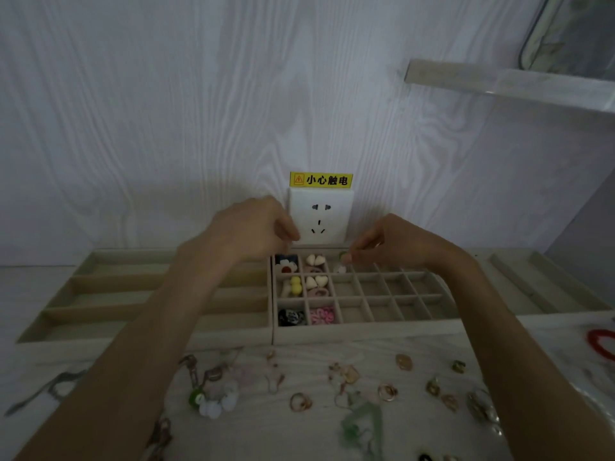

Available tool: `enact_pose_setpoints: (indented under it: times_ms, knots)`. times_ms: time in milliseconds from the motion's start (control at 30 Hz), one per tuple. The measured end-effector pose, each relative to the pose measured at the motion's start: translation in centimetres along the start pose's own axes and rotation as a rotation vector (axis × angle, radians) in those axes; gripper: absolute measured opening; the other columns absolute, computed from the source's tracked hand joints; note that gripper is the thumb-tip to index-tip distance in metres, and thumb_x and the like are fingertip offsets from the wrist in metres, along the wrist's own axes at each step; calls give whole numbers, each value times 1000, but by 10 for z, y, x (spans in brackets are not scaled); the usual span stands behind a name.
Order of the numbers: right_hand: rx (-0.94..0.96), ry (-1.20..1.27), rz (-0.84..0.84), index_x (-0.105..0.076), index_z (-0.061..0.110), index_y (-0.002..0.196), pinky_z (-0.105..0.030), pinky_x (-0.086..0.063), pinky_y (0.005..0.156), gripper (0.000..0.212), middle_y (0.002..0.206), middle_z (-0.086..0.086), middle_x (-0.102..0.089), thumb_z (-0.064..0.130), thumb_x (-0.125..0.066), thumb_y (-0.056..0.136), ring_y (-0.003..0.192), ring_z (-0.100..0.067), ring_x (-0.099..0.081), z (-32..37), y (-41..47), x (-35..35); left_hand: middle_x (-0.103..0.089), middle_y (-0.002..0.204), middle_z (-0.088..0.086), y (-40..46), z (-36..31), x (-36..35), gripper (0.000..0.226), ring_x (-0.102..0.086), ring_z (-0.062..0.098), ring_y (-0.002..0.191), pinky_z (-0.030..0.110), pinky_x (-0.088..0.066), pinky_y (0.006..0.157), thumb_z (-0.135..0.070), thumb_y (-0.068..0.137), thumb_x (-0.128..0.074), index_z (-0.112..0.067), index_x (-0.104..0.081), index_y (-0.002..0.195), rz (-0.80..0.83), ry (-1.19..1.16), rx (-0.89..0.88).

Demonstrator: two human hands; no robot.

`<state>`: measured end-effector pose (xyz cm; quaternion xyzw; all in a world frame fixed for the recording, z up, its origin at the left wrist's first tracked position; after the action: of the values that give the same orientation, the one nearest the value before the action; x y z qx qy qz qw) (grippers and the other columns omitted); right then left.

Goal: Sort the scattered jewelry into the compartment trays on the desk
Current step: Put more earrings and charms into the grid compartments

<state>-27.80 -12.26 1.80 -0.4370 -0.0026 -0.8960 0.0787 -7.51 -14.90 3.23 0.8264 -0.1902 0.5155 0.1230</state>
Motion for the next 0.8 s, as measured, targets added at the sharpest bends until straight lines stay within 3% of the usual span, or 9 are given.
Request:
enact_pose_setpoints:
  times_ms: [67, 133, 300, 433, 533, 667, 800]
  knots:
    - [5, -4, 12, -77, 16, 83, -25, -47, 68, 16, 82, -7, -73, 30, -75, 77, 72, -13, -60, -3, 2, -3, -65, 101, -6, -3, 13, 8, 21, -60, 15, 103, 36, -47, 95, -20, 83, -68, -27, -70, 103, 49, 40, 76]
    - [-1, -25, 14, -77, 15, 83, -23, -47, 68, 14, 80, -5, -73, 28, -75, 77, 70, -8, -61, -5, 6, -9, -64, 114, -1, -4, 21, 7, 26, -57, 19, 109, 38, -46, 98, -23, 83, -69, -23, -69, 109, 123, 87, 130]
    - [-20, -83, -65, -77, 18, 87, -20, -47, 67, 14, 81, 0, -73, 29, -75, 77, 73, -8, -63, -4, 12, -20, -64, 118, 5, -2, 21, -5, 41, -59, 21, 107, 39, -47, 98, -24, 82, -69, -13, -63, 121, 222, 71, 118]
    - [-51, -108, -132, -77, 21, 85, -31, -50, 68, 12, 75, 1, -72, 31, -74, 78, 69, -13, -62, -5, 16, -25, -62, 122, 4, 0, 22, -8, 44, -58, 21, 109, 40, -46, 99, -24, 81, -71, -14, -62, 123, 215, 78, 121]
    - [-74, -105, -183, -77, 21, 82, -27, -43, 60, 13, 66, 4, -67, 33, -74, 78, 54, -5, -51, -6, 17, -27, -64, 119, 4, 0, 23, -8, 45, -59, 21, 106, 40, -48, 97, -24, 79, -72, -14, -62, 122, 218, 67, 119]
    - [-108, -105, -235, -77, 24, 78, -29, -47, 61, 13, 67, 3, -70, 38, -76, 74, 57, -6, -55, -8, 17, -27, -64, 117, 4, 0, 23, -9, 44, -60, 21, 103, 41, -49, 95, -25, 79, -73, -16, -63, 121, 217, 71, 114]
    - [-117, -108, -185, -75, 20, 71, -27, -47, 62, 18, 65, -1, -68, 36, -73, 78, 56, -7, -55, -7, 18, -28, -63, 120, 4, -1, 21, -9, 47, -59, 21, 106, 40, -48, 97, -27, 79, -73, -17, -62, 123, 226, 69, 117]
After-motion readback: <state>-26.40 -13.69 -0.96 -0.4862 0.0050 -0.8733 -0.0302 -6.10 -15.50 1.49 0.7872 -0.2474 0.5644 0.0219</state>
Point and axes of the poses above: each hand's wrist, its own y-axis towards the middle knuckle, its own x-axis out of the back of the hand, z = x × y, the point moved 4 cm from there along y, towards the middle knuckle
